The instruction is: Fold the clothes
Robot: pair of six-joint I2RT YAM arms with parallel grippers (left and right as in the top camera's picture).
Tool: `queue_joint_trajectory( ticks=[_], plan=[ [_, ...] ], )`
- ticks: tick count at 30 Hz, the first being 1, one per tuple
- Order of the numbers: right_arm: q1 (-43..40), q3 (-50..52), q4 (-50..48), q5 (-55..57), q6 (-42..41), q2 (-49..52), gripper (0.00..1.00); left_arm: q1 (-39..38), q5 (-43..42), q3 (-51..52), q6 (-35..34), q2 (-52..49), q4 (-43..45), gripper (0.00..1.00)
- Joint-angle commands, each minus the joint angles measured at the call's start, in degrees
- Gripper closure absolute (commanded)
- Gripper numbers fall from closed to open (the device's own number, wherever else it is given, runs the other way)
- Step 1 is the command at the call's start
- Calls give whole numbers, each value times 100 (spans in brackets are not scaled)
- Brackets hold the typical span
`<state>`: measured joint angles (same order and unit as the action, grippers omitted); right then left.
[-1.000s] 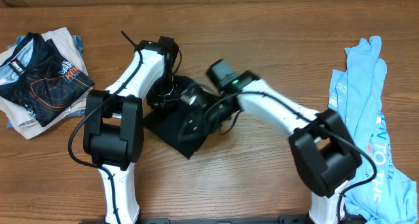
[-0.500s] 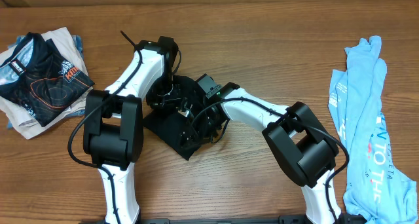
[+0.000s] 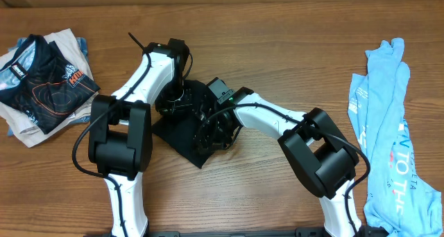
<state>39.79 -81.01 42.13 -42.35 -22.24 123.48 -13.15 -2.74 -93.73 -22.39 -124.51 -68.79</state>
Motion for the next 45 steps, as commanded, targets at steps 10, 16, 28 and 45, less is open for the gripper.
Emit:
queue_joint_trajectory(
  ticks=[10, 16, 28, 45],
  plan=[
    [-197, 44, 780, 820, -181, 101, 63, -13, 1150, -103, -389, -20, -42, 92],
    [-673, 44, 1311, 844, 96, 101, 63, 15, 1021, -103, -728, -20, -599, 93],
    [-1331, 31, 2691, 2402, 1029, 94, 62, 168, 168, -166, -437, -17, -369, 95],
    [-1362, 26, 2684, 2946, 1008, 59, 62, 262, -2350, -201, 1445, -24, 1464, 13]
  ],
)
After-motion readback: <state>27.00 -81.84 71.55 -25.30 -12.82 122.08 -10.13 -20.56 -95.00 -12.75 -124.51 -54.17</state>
